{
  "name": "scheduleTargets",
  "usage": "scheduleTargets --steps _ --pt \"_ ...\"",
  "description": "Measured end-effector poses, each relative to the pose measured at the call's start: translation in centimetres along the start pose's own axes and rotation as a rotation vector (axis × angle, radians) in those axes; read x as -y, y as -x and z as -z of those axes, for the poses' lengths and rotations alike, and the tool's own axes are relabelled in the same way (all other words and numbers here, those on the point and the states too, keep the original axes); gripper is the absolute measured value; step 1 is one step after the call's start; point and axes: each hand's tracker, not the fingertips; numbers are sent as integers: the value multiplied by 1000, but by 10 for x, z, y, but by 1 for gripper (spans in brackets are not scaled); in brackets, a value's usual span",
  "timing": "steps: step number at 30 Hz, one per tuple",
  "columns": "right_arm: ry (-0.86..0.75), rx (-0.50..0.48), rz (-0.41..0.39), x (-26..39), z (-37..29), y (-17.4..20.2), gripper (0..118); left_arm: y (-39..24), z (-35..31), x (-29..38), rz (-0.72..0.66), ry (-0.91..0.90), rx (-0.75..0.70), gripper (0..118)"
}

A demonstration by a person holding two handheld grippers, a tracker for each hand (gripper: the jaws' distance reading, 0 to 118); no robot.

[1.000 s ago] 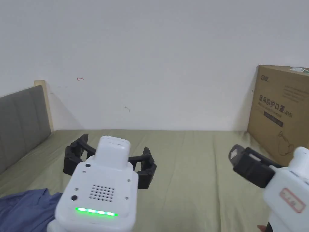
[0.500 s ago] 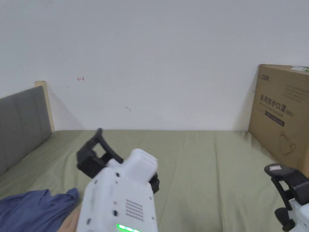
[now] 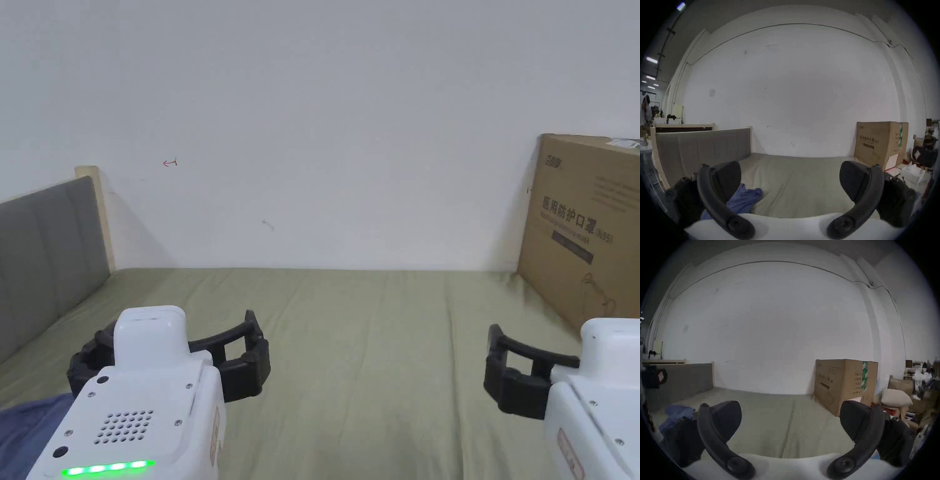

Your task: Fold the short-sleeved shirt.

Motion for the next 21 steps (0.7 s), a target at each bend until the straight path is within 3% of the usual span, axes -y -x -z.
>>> scheduleTargets --steps 7,15,21 --pt "-2 -44 -19 9 -6 12 118 -8 -7 4 28 -1 24 118" --pt "24 -49 103 5 -4 0 118 -5 -8 3 -6 5 44 118" --pt "21 -44 97 7 -5 1 118 -1 -2 4 -26 39 57 118"
